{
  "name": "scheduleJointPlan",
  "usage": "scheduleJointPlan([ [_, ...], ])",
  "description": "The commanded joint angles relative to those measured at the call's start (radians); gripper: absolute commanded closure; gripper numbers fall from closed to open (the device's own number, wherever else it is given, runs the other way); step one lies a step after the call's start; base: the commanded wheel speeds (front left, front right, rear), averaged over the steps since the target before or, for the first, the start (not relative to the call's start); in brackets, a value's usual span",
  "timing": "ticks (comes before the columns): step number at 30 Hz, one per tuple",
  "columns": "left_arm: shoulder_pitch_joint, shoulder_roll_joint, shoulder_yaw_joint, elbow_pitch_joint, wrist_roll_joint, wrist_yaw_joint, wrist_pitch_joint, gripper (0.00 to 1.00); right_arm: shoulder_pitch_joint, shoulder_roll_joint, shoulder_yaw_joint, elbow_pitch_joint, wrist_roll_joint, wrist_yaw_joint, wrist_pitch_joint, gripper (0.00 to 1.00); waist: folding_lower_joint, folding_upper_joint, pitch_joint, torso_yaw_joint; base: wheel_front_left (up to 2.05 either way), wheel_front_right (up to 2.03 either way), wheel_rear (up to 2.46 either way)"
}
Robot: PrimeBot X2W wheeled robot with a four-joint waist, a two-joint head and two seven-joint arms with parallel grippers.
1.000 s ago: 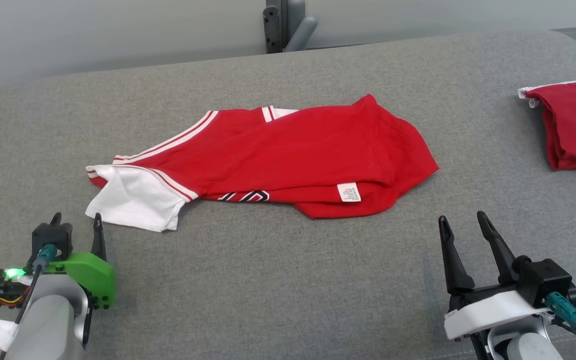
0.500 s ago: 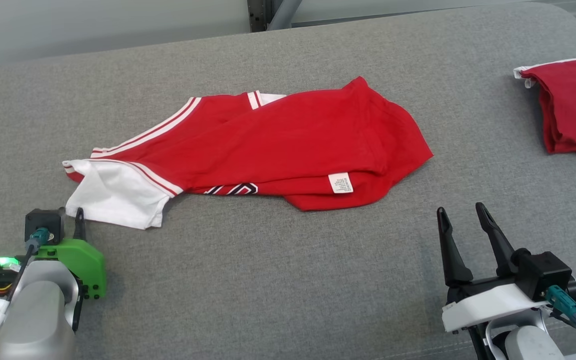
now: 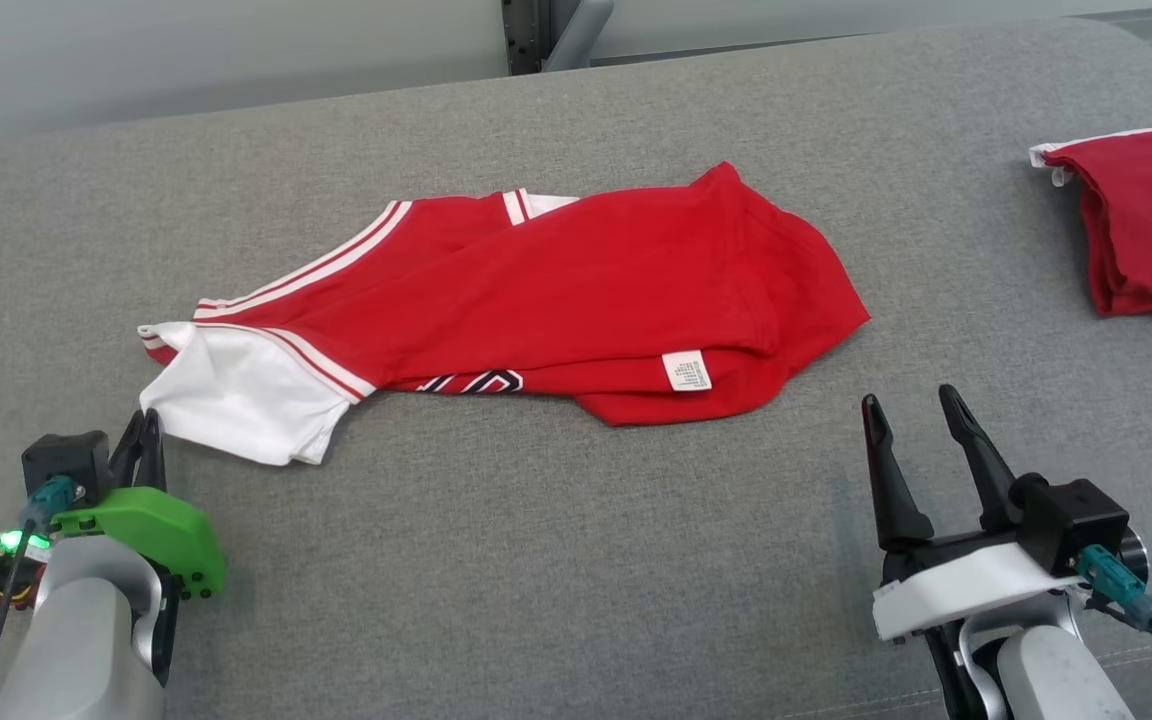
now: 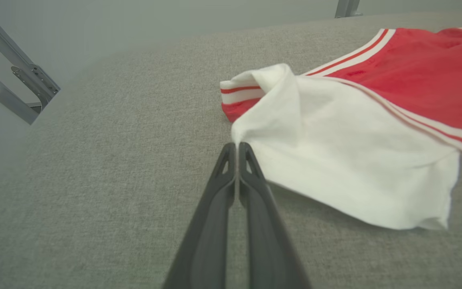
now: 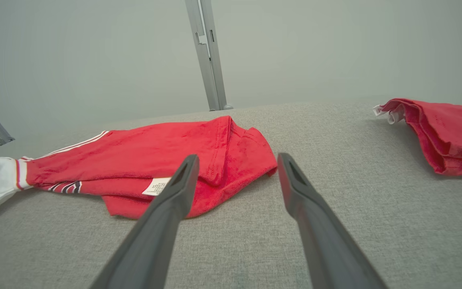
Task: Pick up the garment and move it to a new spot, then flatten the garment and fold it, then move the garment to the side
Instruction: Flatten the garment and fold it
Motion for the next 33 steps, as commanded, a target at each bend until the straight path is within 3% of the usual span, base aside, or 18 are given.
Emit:
scheduleJointPlan([
  [1,0.019,-0.002,0.008,-0.017,-0.013,-0.004,0.0,1.0,-0.019,-0.001,-0.004,0.01,0.004,-0.002,0.0,0.0,0.0,0.0,-0.001,0.006,0.0,0.0,0.0],
  [8,0.109,-0.029,0.046,-0.144,-0.058,-0.015,0.0,1.0,-0.138,0.001,-0.01,0.187,-0.005,-0.001,0.0,0.0,0.0,0.0,0.002,0.041,0.0,0.0,0.0],
  [17,0.127,-0.032,0.038,-0.19,-0.048,-0.019,0.0,1.0,-0.362,0.005,0.053,0.542,0.131,-0.001,0.0,0.0,0.0,0.0,0.022,0.056,0.0,0.0,0.0],
  [24,0.113,-0.034,0.021,-0.195,-0.04,-0.021,0.0,1.0,-0.47,0.004,0.131,0.7,0.274,-0.001,0.0,0.0,0.0,0.0,0.025,0.065,0.0,0.0,0.0],
  [33,0.109,-0.032,0.01,-0.194,-0.036,-0.022,0.0,1.0,-0.516,-0.005,0.169,0.764,0.334,-0.001,0.0,0.0,0.0,0.0,0.029,0.075,0.0,0.0,0.0],
])
